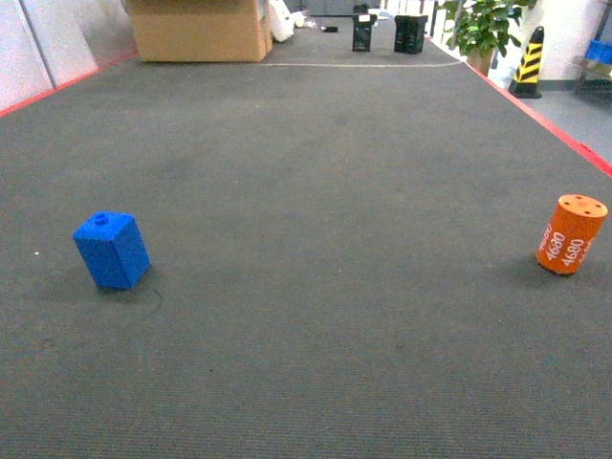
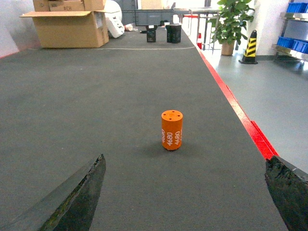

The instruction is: Sort blue parts and orange caps into right shelf containers

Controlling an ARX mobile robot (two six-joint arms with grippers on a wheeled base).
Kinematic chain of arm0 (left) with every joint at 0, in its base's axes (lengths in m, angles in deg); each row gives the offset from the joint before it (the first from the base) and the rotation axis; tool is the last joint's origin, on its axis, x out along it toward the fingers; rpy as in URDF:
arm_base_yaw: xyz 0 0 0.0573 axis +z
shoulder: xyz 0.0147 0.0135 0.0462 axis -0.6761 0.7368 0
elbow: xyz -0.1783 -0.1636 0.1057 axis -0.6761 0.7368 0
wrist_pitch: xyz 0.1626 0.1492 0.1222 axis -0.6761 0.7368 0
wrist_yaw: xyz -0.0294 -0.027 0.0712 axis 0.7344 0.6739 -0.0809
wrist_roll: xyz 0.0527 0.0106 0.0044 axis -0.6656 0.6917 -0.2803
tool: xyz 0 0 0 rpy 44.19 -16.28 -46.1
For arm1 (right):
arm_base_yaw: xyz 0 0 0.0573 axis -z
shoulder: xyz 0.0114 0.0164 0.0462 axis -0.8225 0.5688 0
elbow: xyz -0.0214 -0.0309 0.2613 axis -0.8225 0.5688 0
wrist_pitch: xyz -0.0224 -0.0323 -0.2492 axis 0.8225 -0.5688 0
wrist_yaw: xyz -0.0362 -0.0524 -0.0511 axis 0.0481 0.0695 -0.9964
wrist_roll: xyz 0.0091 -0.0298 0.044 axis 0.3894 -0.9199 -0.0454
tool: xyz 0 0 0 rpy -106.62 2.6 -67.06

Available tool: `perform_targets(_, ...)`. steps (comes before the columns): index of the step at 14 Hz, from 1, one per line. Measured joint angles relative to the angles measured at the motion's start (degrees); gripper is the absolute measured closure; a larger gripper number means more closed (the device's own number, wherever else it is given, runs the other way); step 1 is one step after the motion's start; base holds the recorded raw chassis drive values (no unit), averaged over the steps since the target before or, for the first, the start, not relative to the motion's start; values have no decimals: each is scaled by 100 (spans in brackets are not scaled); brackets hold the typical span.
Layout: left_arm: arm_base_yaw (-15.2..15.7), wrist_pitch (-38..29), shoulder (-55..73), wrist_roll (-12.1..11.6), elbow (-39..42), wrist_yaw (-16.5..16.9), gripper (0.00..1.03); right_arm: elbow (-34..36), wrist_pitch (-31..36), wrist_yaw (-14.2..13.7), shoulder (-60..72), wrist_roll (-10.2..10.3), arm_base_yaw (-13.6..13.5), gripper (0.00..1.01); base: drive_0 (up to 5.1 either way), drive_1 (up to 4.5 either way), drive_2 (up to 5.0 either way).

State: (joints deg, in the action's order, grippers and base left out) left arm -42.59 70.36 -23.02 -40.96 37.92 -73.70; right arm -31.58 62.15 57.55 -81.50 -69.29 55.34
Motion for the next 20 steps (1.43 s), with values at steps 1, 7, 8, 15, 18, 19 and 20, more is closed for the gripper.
perform_targets(1, 0, 0, 0, 0, 0, -2, 5, -109, -479, -319, 240, -291, -173, 3, 0, 0, 0)
perform_targets(7, 0, 0, 0, 0, 0, -2, 5, -874, 3112, 28, 5180, -389, 15, 3, 0, 0, 0)
perform_targets(8, 0, 0, 0, 0, 0, 0, 5, -1405, 3746, 116, 6430, -385, 48, 3, 0, 0, 0)
perform_targets(15, 0, 2, 0, 0, 0, 0, 5, -4507, 3432, -157, 10030, -299, 157, 3, 0, 0, 0)
perform_targets(18, 2, 2, 0, 0, 0, 0, 5, -5316, 3080, -175, 10784, -304, 229, 3, 0, 0, 0)
perform_targets(19, 0, 0, 0, 0, 0, 0, 5, -5515, 3036, -223, 11036, -315, 229, 3, 0, 0, 0)
perform_targets(20, 0, 2, 0, 0, 0, 0, 5, -5635, 2968, -240, 11224, -319, 227, 3, 0, 0, 0)
